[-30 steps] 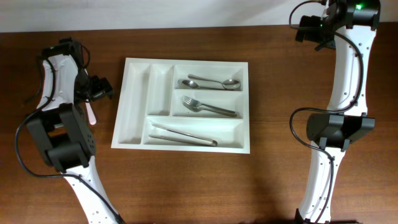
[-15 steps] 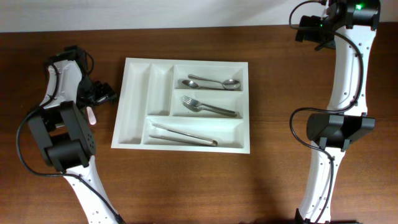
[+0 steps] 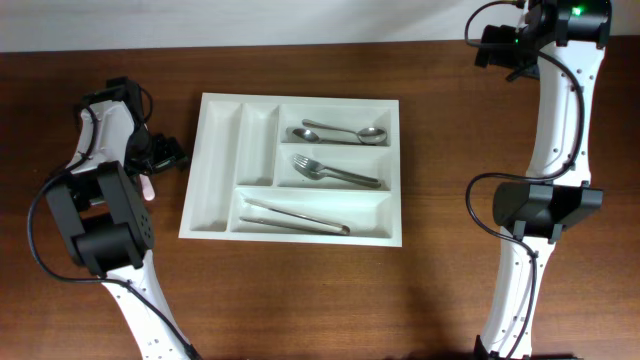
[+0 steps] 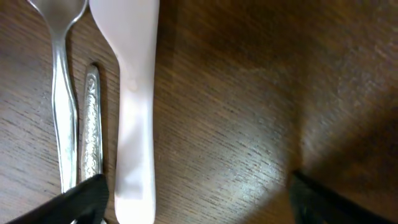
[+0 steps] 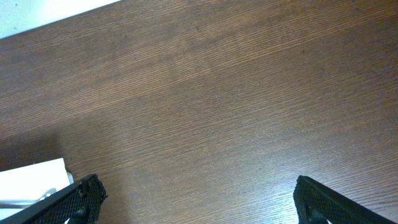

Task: Pack container
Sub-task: 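Lower the left gripper onto the pink plastic knife and grasp, then lift the pink knife with the left gripper and carry it over the tray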

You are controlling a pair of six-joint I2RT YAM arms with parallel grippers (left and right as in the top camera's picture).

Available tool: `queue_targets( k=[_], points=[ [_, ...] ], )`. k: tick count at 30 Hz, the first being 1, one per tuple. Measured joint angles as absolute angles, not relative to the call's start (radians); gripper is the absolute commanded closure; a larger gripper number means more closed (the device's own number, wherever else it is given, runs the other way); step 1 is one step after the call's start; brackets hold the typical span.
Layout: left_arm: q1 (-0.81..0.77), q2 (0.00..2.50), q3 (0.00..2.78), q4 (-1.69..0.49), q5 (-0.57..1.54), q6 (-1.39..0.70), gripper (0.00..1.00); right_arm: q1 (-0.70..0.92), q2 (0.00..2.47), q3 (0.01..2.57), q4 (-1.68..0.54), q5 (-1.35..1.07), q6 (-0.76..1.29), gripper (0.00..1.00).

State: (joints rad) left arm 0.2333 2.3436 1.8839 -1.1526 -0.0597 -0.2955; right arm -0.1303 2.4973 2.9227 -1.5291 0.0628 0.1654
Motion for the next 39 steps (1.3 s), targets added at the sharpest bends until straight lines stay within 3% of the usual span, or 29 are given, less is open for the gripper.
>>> queue_targets(
  k=[23, 28, 33, 36, 39],
  points=[
    [0.236, 2.268, 1.732, -0.998, -0.057, -0.281, 0.23, -0.130, 2.497, 2.923, -1.530, 0.063, 0.166, 0.01],
    [0.237, 2.265, 1.723, -0.989, -0.049, -0.281, 0.43, -0.130, 2.497, 2.923, -1.530, 0.063, 0.166, 0.01],
    [0.233, 2.264, 1.720, -0.988, -0.037, -0.284, 0.49, -0.130, 2.497, 2.923, -1.530, 0.063, 0.166, 0.01],
    [0.233, 2.264, 1.720, -0.987, -0.032, -0.285, 0.64, -0.130, 2.497, 2.923, -1.529, 0.063, 0.166, 0.01],
    [0.230, 2.264, 1.719, -0.989, -0.030, -0.288, 0.70, -0.130, 2.497, 2.923, -1.530, 0.063, 0.166, 0.01]
  ],
)
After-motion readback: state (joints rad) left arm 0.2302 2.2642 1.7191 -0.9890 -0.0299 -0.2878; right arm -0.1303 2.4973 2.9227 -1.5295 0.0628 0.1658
